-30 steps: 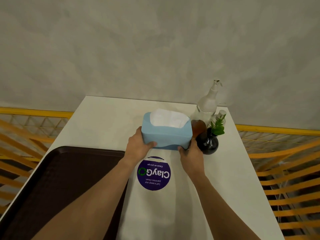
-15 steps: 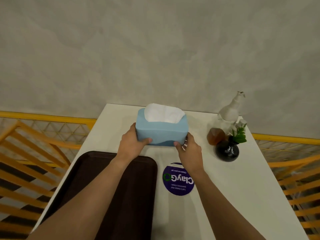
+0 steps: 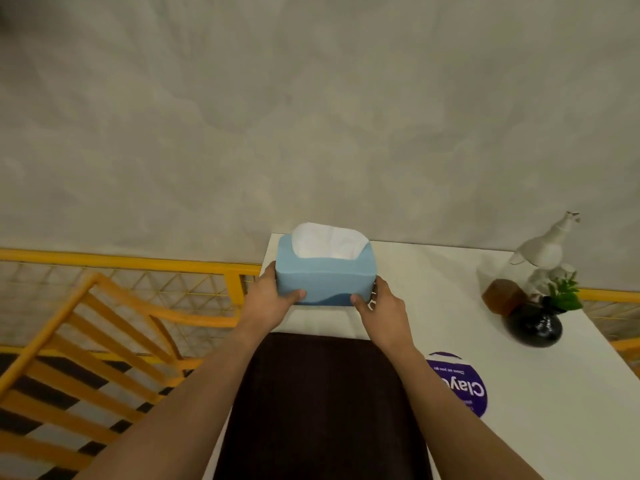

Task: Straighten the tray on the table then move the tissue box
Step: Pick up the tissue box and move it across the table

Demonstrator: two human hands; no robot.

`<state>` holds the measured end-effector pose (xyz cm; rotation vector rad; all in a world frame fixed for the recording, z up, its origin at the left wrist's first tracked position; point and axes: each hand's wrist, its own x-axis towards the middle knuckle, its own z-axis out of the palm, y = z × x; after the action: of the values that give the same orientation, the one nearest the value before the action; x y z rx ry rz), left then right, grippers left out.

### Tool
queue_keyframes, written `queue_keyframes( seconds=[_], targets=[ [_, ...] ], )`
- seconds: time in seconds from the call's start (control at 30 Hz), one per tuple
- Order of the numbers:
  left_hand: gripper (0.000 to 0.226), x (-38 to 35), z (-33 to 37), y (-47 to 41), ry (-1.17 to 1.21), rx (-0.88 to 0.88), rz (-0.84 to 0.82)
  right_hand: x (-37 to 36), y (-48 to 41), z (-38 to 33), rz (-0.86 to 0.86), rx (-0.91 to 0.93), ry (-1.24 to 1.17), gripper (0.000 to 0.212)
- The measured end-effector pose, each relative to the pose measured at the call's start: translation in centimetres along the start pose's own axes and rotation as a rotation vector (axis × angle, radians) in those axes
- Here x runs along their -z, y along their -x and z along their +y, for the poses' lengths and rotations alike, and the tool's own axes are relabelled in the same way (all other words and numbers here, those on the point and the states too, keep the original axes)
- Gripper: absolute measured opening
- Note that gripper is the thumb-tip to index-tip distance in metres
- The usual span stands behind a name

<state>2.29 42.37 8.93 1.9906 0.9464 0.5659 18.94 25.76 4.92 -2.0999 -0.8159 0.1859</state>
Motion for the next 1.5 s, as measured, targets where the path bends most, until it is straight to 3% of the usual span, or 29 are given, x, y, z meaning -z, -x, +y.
queue_keyframes(
  seconds=[0.6,0.9,1.1,1.5],
  targets=[
    [0.070,0.5,-5.4,-7.7,0.113,-0.025,-0.037,-6.2,-6.1,-0.1,-0.036,-0.053,0.061,0.053],
    [0.078,-0.9,-7.6,-10.9,0.105,0.016,-0.059,-8.4,-8.8,1.7,-0.070,-0.071,0.030,0.052],
    [0.094,-1.5,-8.4,-13.4,-0.001,-0.009,-0.043,-8.6,-11.3,1.8,-0.072,-0.048,0.020,0.064],
    [0.073,-1.8,-8.9,-17.3,-0.110,0.020,-0.053,-9.5,-15.7,2.1,-0.139,-0.022,0.096,0.064]
  ],
)
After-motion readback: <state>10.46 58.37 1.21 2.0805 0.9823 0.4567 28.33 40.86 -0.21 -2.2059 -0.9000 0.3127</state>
